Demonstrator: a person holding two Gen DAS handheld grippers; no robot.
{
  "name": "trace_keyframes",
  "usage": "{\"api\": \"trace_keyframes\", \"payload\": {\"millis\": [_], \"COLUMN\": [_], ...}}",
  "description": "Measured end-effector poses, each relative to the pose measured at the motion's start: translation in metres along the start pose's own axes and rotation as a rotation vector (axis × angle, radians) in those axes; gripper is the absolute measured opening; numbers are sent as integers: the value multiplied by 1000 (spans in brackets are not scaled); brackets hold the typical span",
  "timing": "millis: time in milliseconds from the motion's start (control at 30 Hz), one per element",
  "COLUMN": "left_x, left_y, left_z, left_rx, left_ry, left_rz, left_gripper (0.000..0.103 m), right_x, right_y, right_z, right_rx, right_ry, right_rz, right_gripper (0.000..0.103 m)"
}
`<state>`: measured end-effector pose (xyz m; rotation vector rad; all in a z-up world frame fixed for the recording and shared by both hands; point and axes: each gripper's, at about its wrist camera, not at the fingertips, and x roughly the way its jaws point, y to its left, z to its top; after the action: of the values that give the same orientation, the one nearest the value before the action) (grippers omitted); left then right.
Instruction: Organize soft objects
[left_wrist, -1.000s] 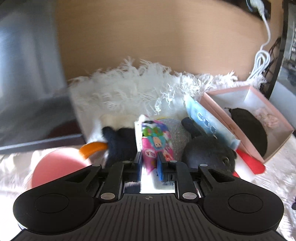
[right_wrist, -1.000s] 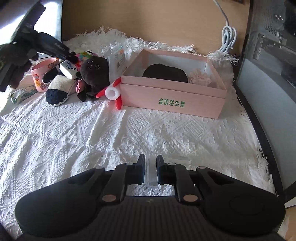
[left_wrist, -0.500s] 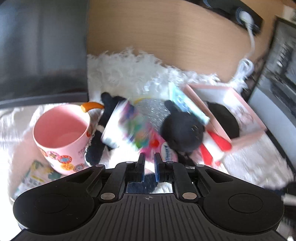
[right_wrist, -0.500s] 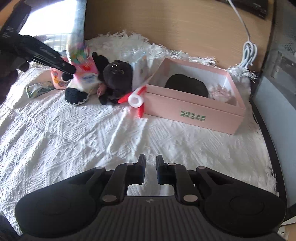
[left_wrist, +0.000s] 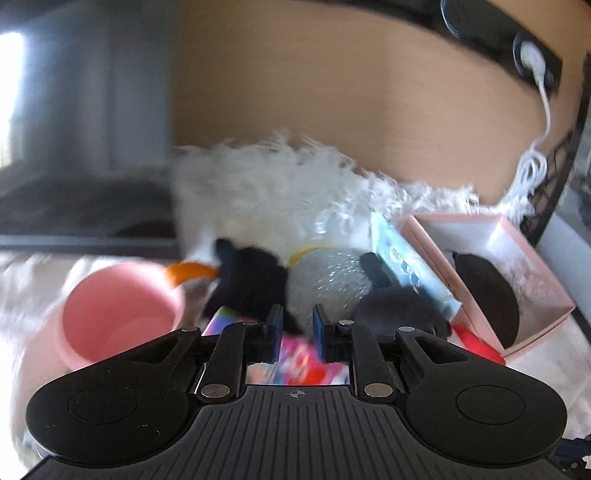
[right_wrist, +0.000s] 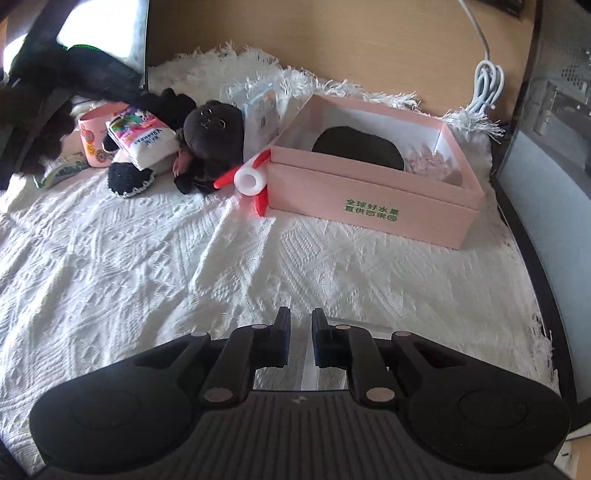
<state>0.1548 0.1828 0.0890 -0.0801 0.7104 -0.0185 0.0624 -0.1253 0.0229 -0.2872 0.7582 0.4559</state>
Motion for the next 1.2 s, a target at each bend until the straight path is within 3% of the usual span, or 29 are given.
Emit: {"api": "trace_keyframes", "payload": {"millis": [133,267,500,667,733,833,900,1000,1100,1133,1167,1200], "left_x": [29,14,-39,-49,-55,-71,-79,-85,-84,-85,-85,-84], "left_y": [10,19,34,33,30,20,7,-14,-34,-42,-48,-52], "left_z": [8,-18,-80,-109,-111,-104,-97,-100,-118,-124,-127,-129], "left_rx": [-13,-33,-119,-109,-84,16,138,344,563,641,687,702], "left_ry": [116,172,211,246,223,146,149,230,345,338,343,362], "left_rz": [4,-65,-138,-160,-160,-188,-236,-301,-317,-317,-328,-349], "left_gripper": [21,21,21,21,21,21,21,23,24,36,54,63], "right_x": [6,7,9,11,11,10,9,8,7,6,6,6], "right_y": [2,-4,-12,-8,-7,-4,0,4,1,0,0,1], "right_z": [2,-2,-3,-2,-3,-7,-11,-16,-18,-19,-20,-20], "right_rx": [-11,24,34,1,-2,-16,-38,-61,-40,-33,-30,-28], "right_ry": [1,2,-6,-14,-24,-44,-60,-86,-96,-100,-103,-105], "right_rz": [-1,1,1,-1,2,-3,-17,-40,-34,-32,-33,-35], "right_gripper": [12,12,13,16,19,22,24,26,27,27,27,27]}}
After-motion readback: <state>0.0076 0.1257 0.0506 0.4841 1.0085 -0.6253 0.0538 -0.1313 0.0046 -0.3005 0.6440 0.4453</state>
